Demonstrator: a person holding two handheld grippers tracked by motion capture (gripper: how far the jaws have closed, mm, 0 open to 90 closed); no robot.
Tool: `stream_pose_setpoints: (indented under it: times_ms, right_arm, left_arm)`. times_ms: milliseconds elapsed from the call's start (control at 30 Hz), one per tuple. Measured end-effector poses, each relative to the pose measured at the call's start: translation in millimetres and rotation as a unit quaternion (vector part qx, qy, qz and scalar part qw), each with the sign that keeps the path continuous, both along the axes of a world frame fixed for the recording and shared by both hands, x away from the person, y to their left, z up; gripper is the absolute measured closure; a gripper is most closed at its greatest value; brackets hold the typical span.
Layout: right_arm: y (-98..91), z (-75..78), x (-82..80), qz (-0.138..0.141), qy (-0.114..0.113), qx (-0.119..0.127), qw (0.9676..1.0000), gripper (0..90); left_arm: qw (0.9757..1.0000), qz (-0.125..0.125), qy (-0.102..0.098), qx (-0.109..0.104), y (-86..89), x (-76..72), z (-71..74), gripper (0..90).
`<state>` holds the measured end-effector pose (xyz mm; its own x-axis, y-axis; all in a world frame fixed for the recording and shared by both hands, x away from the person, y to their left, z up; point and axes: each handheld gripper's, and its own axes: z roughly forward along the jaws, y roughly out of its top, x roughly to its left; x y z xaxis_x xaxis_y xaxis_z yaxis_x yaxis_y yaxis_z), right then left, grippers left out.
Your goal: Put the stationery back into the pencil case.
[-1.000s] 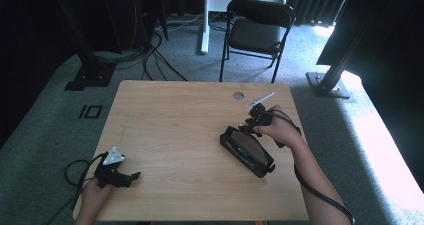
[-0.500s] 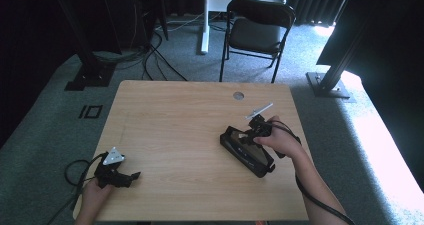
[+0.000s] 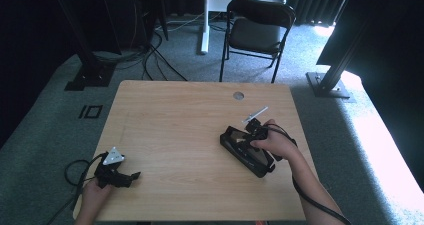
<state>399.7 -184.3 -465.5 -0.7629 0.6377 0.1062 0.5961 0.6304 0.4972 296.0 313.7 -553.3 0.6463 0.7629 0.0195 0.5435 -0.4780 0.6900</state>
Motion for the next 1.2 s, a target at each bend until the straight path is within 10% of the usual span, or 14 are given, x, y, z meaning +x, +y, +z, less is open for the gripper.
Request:
stream_pose_setpoints:
  times_ms: [533, 1200]
  right_arm:
    - [-0.4, -7.3, 3.9, -0.001, 0.022, -0.001, 0.9998, 49.0]
    - [-13.2, 19.7, 2.0, 0.007, -0.025, 0.035, 0.9990, 46.5]
  left_arm:
    - [1.0000, 0.000, 0.000, 0.000, 0.0, 0.0, 0.0, 2.2]
    - [1.0000, 0.001, 0.000, 0.000, 0.0, 0.0, 0.0, 2.2]
